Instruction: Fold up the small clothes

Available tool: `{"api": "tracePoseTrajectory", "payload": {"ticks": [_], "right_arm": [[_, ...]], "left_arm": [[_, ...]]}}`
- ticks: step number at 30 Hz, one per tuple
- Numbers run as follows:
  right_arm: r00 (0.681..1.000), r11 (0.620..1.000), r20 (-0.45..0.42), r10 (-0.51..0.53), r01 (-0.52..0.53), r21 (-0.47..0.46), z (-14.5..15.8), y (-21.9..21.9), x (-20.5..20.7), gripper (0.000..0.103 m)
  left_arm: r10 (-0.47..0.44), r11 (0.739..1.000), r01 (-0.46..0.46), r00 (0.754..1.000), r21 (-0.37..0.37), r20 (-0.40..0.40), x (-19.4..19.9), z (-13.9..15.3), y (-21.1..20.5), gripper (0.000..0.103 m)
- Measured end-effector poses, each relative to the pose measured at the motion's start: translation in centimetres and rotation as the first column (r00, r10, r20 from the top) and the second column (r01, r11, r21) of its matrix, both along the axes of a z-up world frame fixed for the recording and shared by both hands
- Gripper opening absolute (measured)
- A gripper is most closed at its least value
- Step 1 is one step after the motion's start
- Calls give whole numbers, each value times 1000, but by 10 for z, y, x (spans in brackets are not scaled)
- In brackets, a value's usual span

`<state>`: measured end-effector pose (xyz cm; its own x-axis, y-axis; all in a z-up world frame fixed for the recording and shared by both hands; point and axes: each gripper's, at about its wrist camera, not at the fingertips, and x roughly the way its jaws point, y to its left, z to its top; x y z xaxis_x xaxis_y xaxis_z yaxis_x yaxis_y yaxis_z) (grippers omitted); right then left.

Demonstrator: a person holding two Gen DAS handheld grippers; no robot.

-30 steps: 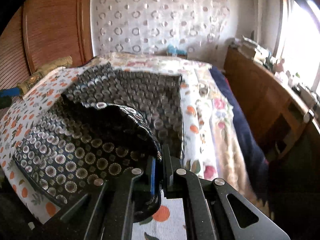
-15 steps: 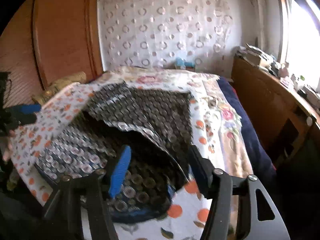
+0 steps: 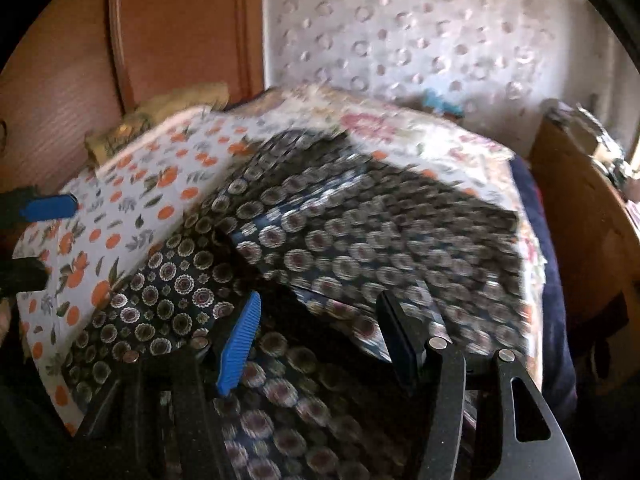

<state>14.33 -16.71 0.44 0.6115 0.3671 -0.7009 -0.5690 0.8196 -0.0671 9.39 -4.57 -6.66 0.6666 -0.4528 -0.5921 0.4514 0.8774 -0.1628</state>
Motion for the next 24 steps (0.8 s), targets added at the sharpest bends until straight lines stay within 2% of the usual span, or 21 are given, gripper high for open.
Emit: {"api": "tracePoseTrajectory", "payload": {"ticks": [7, 10, 11, 12, 13, 14, 15, 16, 17, 19, 24], "right_arm": [[998, 993, -40, 38, -42, -112, -17, 17, 34, 62], [999, 993, -28, 23, -26, -111, -24, 24, 50, 62], [1000, 995, -27, 16, -19, -100, -23, 21, 53, 57], [1000, 995, -21, 11, -13, -99, -26, 24, 56, 44], [1000, 994, -15, 8, -10, -105, -27, 25, 58, 38], [1000, 994, -9, 7, -8, -111, -28, 25, 61, 26], [1000, 994, -10, 12, -13, -106, -29, 24, 63, 18], [1000, 995, -6, 13, -13, -101, -29, 24, 65, 15], [1000, 995, 12, 0, 1, -103, -27, 22, 66, 7], [998, 995, 53, -33, 38, -88, -23, 16, 67, 6], [992, 994, 65, -108, 109, -14, -6, -8, 85, 6]], "left_arm": [[0, 1000, 0, 1000, -7, -9, -1, -2, 2, 70], [0, 1000, -1, 1000, -6, -8, -1, -2, 2, 70], [0, 1000, 0, 1000, -8, -8, -1, -3, 2, 70], [0, 1000, 0, 1000, -8, -9, -1, -2, 1, 70], [0, 1000, 0, 1000, -7, -9, -1, -3, 1, 70], [0, 1000, -1, 1000, -6, -8, -1, -2, 1, 70], [0, 1000, 0, 1000, -7, -8, -1, -3, 1, 70], [0, 1000, 0, 1000, -8, -9, -1, -3, 1, 70], [0, 1000, 0, 1000, -7, -8, -1, -2, 1, 70], [0, 1000, 0, 1000, -8, -8, -1, -2, 1, 70], [0, 1000, 0, 1000, -8, -11, -1, -3, 2, 70]]}}
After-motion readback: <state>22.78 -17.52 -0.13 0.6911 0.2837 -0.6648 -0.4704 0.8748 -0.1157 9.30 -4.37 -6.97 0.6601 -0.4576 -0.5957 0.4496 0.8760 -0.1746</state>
